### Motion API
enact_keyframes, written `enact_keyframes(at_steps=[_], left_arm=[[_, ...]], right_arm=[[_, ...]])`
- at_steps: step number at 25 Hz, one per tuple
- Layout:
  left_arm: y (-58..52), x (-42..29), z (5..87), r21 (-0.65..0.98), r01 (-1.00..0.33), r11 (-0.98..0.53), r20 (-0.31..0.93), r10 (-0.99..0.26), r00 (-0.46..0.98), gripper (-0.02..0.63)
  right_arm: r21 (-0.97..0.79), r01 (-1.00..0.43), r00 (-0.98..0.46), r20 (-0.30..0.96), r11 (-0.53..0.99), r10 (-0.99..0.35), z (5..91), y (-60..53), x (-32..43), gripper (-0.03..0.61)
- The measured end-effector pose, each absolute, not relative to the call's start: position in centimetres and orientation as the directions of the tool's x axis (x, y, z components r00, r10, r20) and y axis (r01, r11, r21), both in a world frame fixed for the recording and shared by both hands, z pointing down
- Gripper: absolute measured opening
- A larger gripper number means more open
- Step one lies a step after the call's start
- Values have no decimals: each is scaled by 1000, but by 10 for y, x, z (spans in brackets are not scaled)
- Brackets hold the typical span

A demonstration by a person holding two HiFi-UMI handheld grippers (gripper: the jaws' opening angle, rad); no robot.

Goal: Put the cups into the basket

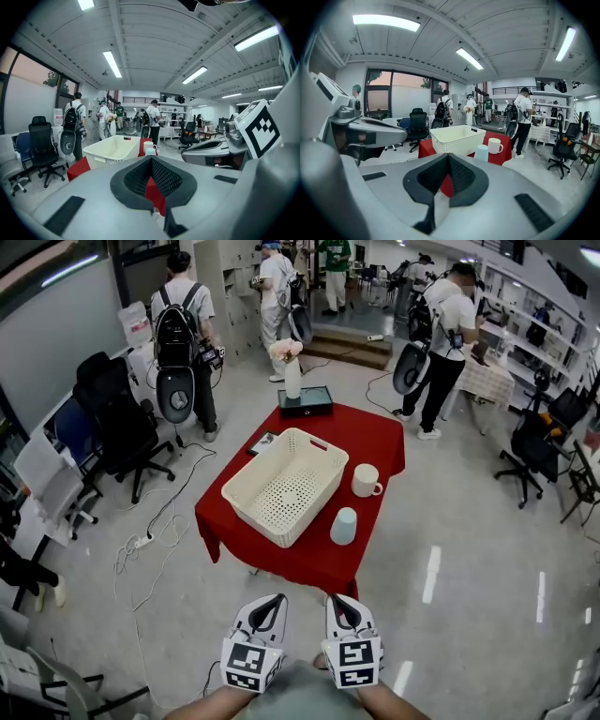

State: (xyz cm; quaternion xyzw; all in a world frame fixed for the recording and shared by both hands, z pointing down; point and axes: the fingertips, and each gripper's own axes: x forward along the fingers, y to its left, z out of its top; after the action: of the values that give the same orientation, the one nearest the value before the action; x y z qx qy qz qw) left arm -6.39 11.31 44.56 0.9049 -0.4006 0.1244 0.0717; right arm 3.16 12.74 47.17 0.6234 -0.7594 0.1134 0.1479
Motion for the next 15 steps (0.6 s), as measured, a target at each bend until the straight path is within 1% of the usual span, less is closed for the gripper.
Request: enact_keyframes(at_steps=[7,15], left_arm=[[102,-33,448,19,-753,-658,285,-719,635,6],[99,-11,455,19,-759,-650,300,-721,625,6]], right_arm=[[17,-971,-216,360,238,-908,471,115,53,12],[-2,-972,-218,370,234,-903,480,108,77,12]])
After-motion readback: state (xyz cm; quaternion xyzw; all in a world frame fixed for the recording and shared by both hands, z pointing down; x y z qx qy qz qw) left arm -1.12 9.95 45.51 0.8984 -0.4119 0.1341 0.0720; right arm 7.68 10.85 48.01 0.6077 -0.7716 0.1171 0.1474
